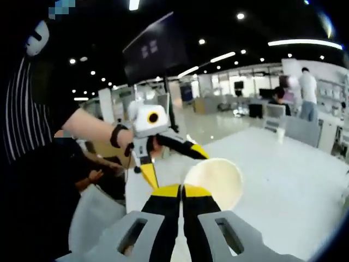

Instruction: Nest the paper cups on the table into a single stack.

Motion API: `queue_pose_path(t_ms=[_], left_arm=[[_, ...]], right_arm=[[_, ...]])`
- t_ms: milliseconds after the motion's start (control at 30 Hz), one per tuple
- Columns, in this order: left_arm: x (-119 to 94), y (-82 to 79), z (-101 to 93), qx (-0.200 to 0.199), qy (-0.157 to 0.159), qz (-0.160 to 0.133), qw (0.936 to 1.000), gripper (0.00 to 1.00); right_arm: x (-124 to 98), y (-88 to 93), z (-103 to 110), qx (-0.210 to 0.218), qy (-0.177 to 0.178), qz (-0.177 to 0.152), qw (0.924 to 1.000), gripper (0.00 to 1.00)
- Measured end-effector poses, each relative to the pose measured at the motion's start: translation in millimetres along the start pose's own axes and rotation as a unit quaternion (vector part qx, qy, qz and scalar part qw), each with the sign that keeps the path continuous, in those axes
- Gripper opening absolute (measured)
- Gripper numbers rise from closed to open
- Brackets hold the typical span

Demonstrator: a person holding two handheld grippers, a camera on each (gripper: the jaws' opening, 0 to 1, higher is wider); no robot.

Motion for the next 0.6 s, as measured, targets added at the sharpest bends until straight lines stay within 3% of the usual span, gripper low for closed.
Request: queue_pose_path(t_ms=[67,167,233,367,600], left_arm=[[-2,2.0,-1.3,0.004,-0.001,0.003,1.0,0.7],[-6,7.1,-3.3,0.009,-0.002,0.007,0.9999,0.73],[-7,9.2,-5.3,0.014,-0.002,0.007,0.9999,0.75],[-9,14.3,-11.5,0.022,0.002,0.007,0.9997,0.84],[-14,21.7,-18.2,0.024,0.004,0.011,0.9996,0.94]], right_arm=[[0,-7.3,2,-0.033,-0.003,0.027,0.9991,0.0],[1,-16.3,6,-0.042,-0.013,0.027,0.9986,0.0],[1,-16.5,6,-0.036,-0.019,0.045,0.9982,0.0],[1,-11.8,14,-0.065,-0.026,0.088,0.9937,0.0],[9,-8.2,28,-0.116,-0.05,0.134,0.9828,0.0]])
Point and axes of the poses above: the point that each gripper's makers call its tool centre point, and the gripper's own axes: x roughly forward along the fingers, z roughly to its left, y roughly out of its underside, the point moved 9 cm from there along -x, roughly backward along the fingers, and after that the axes turned 6 degrees about -x, right-handed, at the moved point
